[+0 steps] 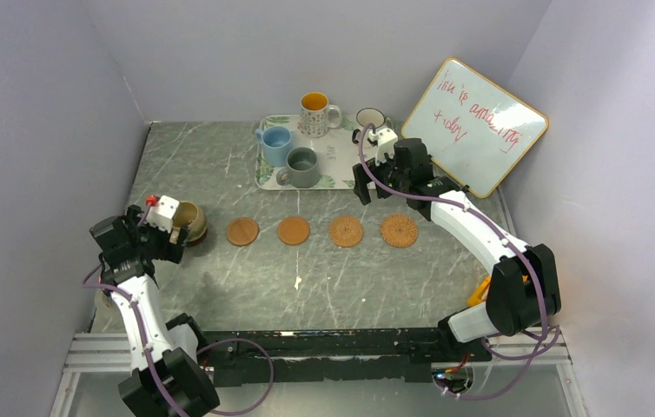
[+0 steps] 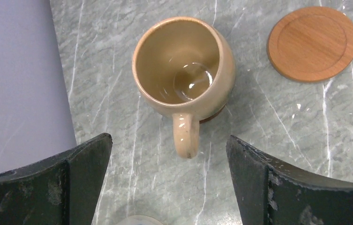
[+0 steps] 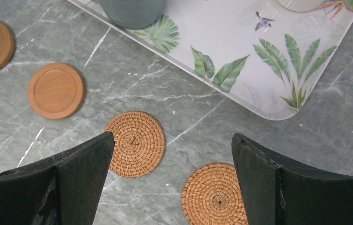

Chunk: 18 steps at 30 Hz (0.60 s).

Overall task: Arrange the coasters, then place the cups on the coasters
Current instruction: Place the cup on the coaster.

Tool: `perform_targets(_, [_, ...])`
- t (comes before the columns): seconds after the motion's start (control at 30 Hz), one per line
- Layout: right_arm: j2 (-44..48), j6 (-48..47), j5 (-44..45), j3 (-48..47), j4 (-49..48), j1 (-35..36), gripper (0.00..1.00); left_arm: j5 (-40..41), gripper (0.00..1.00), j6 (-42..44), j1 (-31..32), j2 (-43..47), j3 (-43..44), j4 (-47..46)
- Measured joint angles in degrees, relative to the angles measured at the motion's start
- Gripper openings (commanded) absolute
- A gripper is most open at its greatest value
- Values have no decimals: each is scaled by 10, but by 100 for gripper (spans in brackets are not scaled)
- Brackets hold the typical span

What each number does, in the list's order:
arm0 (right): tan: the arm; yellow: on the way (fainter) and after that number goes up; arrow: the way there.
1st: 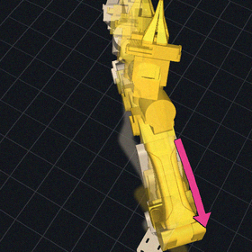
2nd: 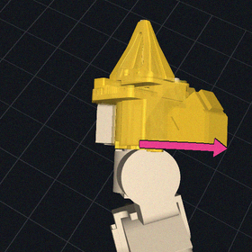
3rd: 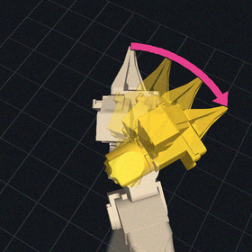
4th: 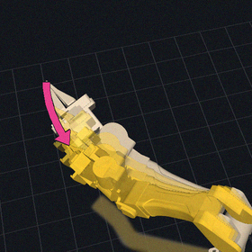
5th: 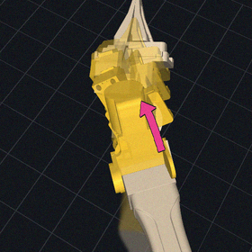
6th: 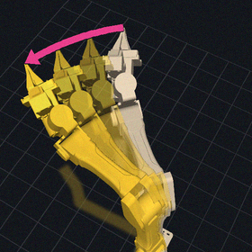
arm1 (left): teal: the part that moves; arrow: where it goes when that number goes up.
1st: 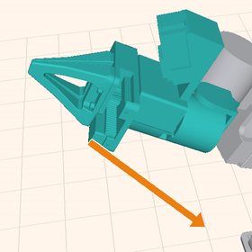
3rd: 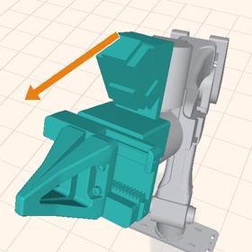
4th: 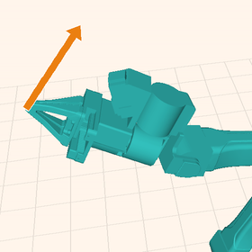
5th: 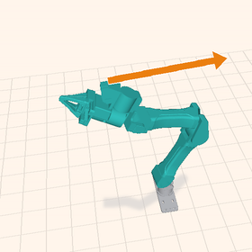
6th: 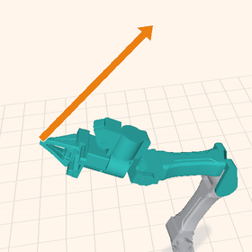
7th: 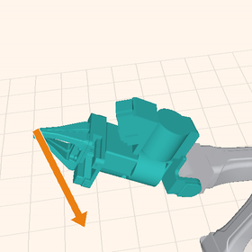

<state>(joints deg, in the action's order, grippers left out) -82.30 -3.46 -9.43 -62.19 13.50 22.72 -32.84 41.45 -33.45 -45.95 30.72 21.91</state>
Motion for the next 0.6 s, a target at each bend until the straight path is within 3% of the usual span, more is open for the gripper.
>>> perform_targets(0.6, [0,0,14,0,0,0,100,-57,96,-25,0,-62,95,33])
